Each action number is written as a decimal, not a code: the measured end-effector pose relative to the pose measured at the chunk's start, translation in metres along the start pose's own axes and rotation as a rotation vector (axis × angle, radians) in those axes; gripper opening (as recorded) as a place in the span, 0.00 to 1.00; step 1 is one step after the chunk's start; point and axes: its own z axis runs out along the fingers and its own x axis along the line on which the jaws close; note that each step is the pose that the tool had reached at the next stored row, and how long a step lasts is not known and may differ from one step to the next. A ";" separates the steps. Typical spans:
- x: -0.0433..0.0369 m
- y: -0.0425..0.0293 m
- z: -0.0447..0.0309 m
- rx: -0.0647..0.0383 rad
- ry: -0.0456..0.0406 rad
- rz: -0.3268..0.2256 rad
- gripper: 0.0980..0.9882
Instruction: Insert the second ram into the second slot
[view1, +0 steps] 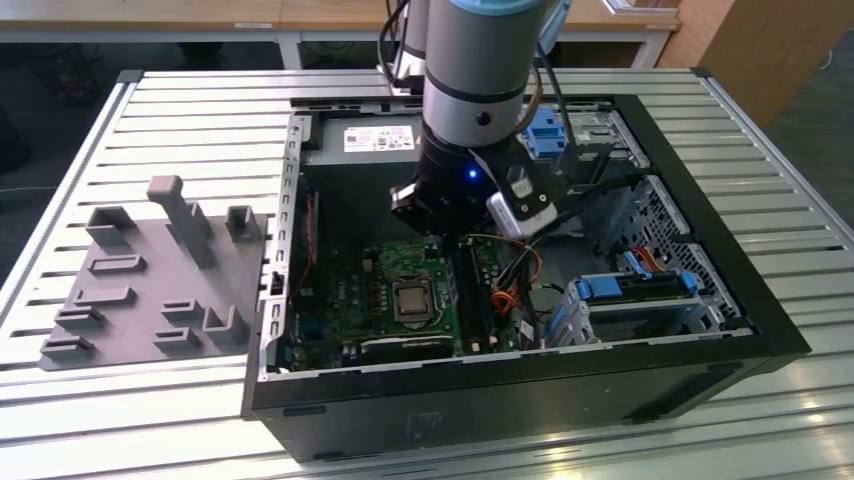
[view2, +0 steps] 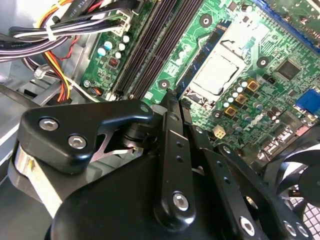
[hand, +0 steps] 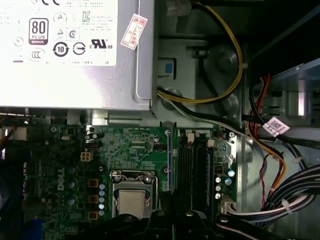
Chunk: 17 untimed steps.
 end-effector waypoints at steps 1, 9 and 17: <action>0.0000 -0.0002 0.0003 0.000 0.0001 0.000 0.04; 0.0001 -0.0040 0.0021 -0.001 0.0009 0.001 0.04; -0.0021 -0.0047 0.0034 0.000 0.0018 0.004 0.04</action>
